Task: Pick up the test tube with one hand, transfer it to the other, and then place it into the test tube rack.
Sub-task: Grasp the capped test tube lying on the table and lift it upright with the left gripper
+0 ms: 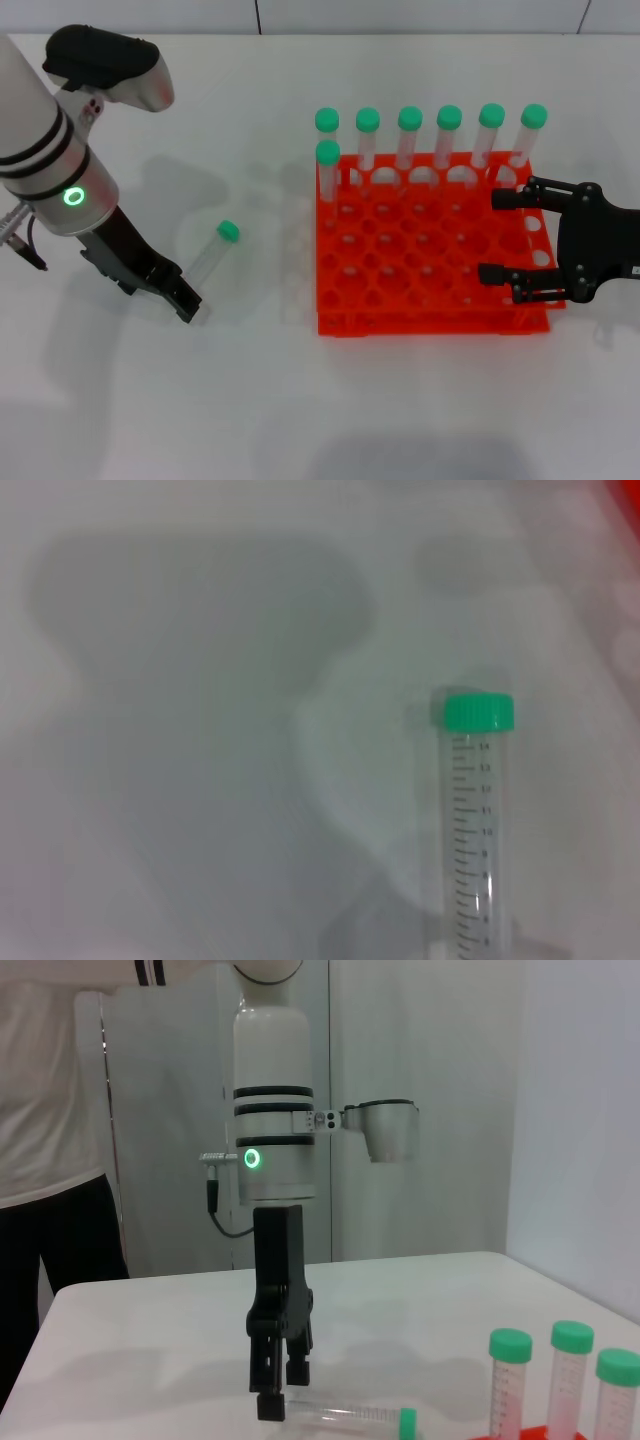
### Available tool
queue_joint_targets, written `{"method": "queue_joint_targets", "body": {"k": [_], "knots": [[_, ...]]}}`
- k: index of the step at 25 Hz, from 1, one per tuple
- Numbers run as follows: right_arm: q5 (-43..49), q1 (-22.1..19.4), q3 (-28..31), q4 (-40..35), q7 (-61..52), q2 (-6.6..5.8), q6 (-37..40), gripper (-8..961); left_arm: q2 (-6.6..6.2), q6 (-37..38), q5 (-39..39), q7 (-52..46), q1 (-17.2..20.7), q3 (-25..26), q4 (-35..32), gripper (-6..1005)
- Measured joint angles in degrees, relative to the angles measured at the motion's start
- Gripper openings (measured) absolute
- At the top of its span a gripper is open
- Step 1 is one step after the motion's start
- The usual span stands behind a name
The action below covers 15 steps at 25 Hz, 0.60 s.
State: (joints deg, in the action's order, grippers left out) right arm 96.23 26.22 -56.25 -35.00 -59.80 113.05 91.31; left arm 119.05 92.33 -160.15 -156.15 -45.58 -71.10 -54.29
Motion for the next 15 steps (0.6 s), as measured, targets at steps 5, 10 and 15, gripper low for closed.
{"method": "queue_joint_targets", "body": {"k": [5, 10, 15], "knots": [[0.02, -0.02, -0.11, 0.03, 0.04, 0.09, 0.01, 868, 0.05, -1.15, 0.46, -0.06, -0.06, -0.04, 0.18, 872], [0.01, -0.03, -0.04, 0.03, 0.04, 0.09, 0.01, 868, 0.13, -1.32, 0.48, -0.57, -0.48, -0.16, 0.32, 867], [0.01, -0.03, -0.01, 0.04, 0.04, 0.08, 0.01, 868, 0.14, -1.78, 0.53, -1.43, -0.69, -0.81, 0.68, 557]]}}
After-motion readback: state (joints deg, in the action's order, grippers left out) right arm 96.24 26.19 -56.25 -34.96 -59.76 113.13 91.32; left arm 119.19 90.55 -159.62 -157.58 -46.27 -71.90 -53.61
